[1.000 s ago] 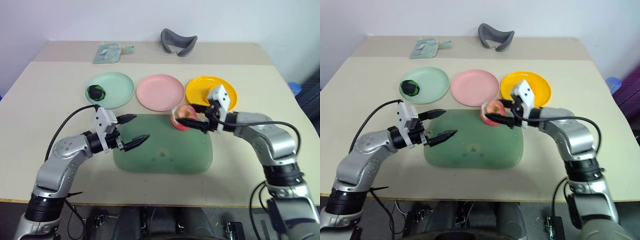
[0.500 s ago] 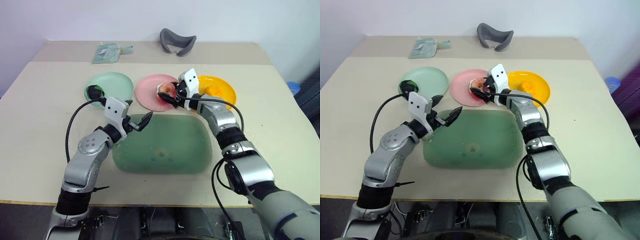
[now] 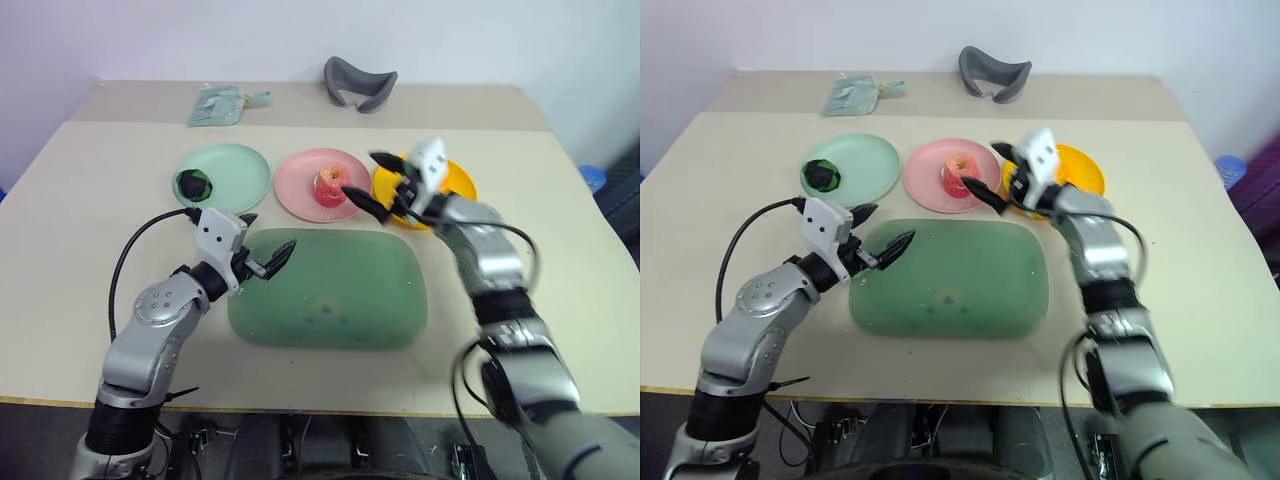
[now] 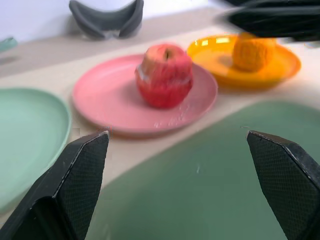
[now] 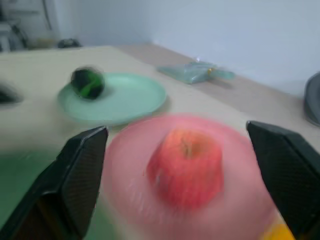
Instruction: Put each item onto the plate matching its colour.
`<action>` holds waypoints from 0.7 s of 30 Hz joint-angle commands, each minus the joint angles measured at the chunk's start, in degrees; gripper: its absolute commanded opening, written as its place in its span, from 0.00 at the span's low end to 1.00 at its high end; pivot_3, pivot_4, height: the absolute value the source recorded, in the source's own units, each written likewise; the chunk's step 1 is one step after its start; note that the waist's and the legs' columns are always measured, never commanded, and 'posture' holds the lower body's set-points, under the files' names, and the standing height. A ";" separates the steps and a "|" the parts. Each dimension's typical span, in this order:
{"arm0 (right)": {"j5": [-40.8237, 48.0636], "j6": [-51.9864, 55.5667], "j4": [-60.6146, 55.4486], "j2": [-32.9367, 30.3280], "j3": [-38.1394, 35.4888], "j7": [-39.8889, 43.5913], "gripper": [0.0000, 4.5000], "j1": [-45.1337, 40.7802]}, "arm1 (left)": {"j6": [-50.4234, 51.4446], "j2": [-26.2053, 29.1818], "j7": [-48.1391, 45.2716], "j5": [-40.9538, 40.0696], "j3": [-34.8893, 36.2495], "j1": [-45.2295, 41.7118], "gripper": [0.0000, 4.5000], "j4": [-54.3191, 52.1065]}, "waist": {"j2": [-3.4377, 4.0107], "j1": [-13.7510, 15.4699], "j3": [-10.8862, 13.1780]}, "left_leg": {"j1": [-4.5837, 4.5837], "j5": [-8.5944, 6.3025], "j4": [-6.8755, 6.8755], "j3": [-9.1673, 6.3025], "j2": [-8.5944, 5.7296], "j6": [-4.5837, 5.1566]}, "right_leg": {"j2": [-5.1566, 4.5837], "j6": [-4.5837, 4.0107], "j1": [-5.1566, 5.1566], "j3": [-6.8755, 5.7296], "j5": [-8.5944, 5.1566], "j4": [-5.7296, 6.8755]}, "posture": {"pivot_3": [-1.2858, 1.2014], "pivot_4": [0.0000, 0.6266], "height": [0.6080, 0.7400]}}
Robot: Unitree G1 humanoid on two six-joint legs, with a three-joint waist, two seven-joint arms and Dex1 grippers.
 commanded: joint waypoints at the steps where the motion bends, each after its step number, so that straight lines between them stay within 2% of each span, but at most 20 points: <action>1: 6.50 10.65 -17.59 -6.23 -2.60 2.25 1.00 8.72 | -2.23 3.16 -6.11 -2.40 1.82 -0.24 1.00 -0.60 | 0.00 -0.02 0.00 | 0.00 0.00 0.01 0.00 -0.01 0.00 | 0.00 0.00 0.00 0.00 0.00 0.01 | 0.52 0.24 1.00; 7: 10.88 17.92 -31.12 -12.32 -10.05 -0.19 1.00 25.48 | -7.65 9.81 -14.97 -3.76 7.29 4.00 1.00 0.89 | 0.01 -0.06 -0.01 | 0.09 0.00 -0.02 -0.01 0.02 -0.01 | 0.10 -0.02 0.06 0.02 0.00 0.00 | 0.52 0.24 1.00; 11: 11.26 18.51 -34.82 -14.91 -15.98 -1.01 1.00 34.46 | -12.40 11.39 -20.70 -6.68 10.93 7.65 1.00 2.41 | -0.01 0.24 -0.02 | 0.09 0.00 -0.07 0.02 -0.02 -0.01 | 0.07 -0.02 0.08 0.02 0.00 -0.08 | 0.52 0.24 1.00; 16: 10.80 16.93 -34.33 -15.41 -20.21 -1.31 1.00 39.67 | -15.00 14.04 -29.04 -9.68 13.38 10.98 1.00 4.56 | -0.05 0.09 -0.04 | 0.16 0.00 -0.03 0.00 -0.03 -0.01 | 0.09 -0.02 0.22 0.00 0.00 -0.10 | 0.52 0.24 1.00; 21: 11.02 14.27 -30.31 -14.74 -23.13 -0.53 1.00 40.99 | -13.45 15.48 -29.22 -10.32 14.63 13.02 1.00 4.53 | -0.05 0.05 -0.04 | 0.17 -0.01 -0.05 -0.01 -0.01 -0.01 | 0.11 -0.02 0.22 0.01 0.00 -0.11 | 0.52 0.24 1.00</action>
